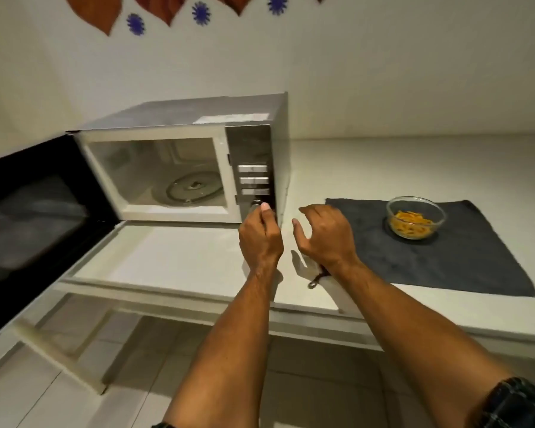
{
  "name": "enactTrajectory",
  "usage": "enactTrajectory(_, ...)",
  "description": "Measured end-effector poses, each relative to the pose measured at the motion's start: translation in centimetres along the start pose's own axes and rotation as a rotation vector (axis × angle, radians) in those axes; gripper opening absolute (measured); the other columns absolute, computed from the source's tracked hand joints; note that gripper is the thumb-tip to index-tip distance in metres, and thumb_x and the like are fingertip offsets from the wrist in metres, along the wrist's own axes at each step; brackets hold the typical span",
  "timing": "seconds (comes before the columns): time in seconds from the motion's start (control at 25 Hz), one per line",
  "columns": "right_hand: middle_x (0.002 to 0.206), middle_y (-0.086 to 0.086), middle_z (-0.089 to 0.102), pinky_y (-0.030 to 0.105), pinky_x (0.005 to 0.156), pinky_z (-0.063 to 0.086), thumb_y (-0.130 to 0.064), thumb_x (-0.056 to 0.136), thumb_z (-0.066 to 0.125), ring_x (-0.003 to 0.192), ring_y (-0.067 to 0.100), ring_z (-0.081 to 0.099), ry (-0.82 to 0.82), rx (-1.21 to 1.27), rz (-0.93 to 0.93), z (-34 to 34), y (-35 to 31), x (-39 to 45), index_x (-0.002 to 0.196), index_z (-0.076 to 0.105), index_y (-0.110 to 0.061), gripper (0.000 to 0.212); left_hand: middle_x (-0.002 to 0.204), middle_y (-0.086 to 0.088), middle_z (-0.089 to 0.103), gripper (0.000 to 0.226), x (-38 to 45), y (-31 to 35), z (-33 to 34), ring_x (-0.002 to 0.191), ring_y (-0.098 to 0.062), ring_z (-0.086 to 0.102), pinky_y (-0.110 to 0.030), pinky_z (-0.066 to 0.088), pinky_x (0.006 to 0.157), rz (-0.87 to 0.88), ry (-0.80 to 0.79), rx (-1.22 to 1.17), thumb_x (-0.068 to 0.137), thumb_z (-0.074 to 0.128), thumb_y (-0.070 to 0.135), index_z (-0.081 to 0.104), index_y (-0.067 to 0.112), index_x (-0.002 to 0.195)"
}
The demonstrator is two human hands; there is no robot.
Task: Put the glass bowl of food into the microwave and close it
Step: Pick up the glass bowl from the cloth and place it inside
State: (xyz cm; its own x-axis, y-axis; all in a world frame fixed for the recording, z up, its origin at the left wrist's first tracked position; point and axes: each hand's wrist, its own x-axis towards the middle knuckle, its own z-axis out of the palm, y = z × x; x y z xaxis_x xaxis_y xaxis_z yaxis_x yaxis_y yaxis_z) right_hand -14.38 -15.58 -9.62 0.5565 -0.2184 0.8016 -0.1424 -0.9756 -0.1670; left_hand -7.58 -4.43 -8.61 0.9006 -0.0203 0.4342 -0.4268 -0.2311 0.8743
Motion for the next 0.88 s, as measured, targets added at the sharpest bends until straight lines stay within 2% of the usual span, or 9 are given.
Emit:
enactTrajectory(0.2,0.098,0.011,0.076,0.035,0.078,0.054,-0.033,0.089,0.062,0.089,0.026,0.069,0.123,-0.098,0.278,-4.4,7.5,-1.4,0.103,0.073,-0.006,0.033,0.086,-0.001,0.070,0.049,-3.3,3.3,7.0,0.075,-0.013,0.059,-0.021,0.044,0.063,0.015,-0.146,-0.085,0.101,0.033,0.042,0.068,0.011,0.090)
enactTrajectory(0.36,0.110,0.014,0.073,0.036,0.089,0.049,-0.032,0.095,0.054,0.102,0.029,0.065,0.240,-0.098,0.551,-7.3,12.5,-2.5,0.111,0.069,-0.003,0.037,0.088,-0.005,0.070,0.050,-5.9,5.4,12.1,0.078,-0.017,0.062,-0.025,0.046,0.065,0.002,-0.313,-0.115,0.102,0.030,0.046,0.065,0.013,0.091)
enactTrajectory(0.44,0.123,0.016,0.068,0.040,0.097,0.047,-0.034,0.098,0.049,0.115,0.031,0.060,0.239,-0.058,0.699,-8.1,14.4,-2.9,0.123,0.064,-0.002,0.043,0.092,-0.009,0.070,0.054,-6.8,6.0,14.3,0.084,-0.022,0.064,-0.031,0.050,0.072,-0.012,-0.388,-0.129,0.101,0.029,0.049,0.066,0.011,0.092)
enactTrajectory(0.52,0.138,0.017,0.059,0.042,0.107,0.041,-0.040,0.101,0.042,0.129,0.032,0.050,0.191,0.034,0.881,-8.5,15.9,-3.0,0.135,0.055,-0.004,0.052,0.109,-0.012,0.070,0.057,-7.6,6.7,16.5,0.100,-0.026,0.063,-0.034,0.048,0.085,-0.047,-0.480,-0.139,0.101,0.028,0.051,0.067,0.009,0.106)
enactTrajectory(0.6,0.146,0.016,0.052,0.043,0.112,0.038,-0.045,0.102,0.038,0.135,0.032,0.046,0.171,0.179,1.038,-8.3,16.9,-2.8,0.141,0.050,-0.006,0.056,0.126,-0.012,0.065,0.060,-8.1,7.3,18.1,0.116,-0.026,0.059,-0.030,0.041,0.094,-0.112,-0.567,-0.165,0.101,0.026,0.053,0.064,0.012,0.123)
enactTrajectory(0.68,0.146,0.015,0.053,0.044,0.112,0.038,-0.046,0.102,0.035,0.135,0.033,0.047,0.187,0.306,1.156,-7.8,17.7,-2.3,0.141,0.051,-0.008,0.057,0.136,-0.010,0.060,0.064,-8.4,7.7,19.4,0.125,-0.025,0.054,-0.028,0.035,0.097,-0.189,-0.630,-0.193,0.099,0.024,0.058,0.058,0.016,0.133)
enactTrajectory(0.76,0.145,0.015,0.054,0.041,0.110,0.039,-0.047,0.102,0.032,0.132,0.034,0.050,0.174,0.398,1.256,-7.0,18.3,-1.8,0.141,0.052,-0.009,0.057,0.140,-0.009,0.057,0.066,-8.5,7.7,20.5,0.125,-0.022,0.053,-0.026,0.032,0.095,-0.253,-0.663,-0.220,0.098,0.022,0.061,0.055,0.019,0.137)
enactTrajectory(0.88,0.134,0.015,0.062,0.034,0.094,0.042,-0.045,0.103,0.032,0.115,0.030,0.059,0.170,0.493,1.324,-5.8,19.0,-1.6,0.131,0.059,-0.010,0.053,0.139,-0.009,0.057,0.068,-8.6,7.6,21.5,0.121,-0.021,0.055,-0.029,0.037,0.098,-0.364,-0.673,-0.252,0.096,0.019,0.064,0.054,0.022,0.137)
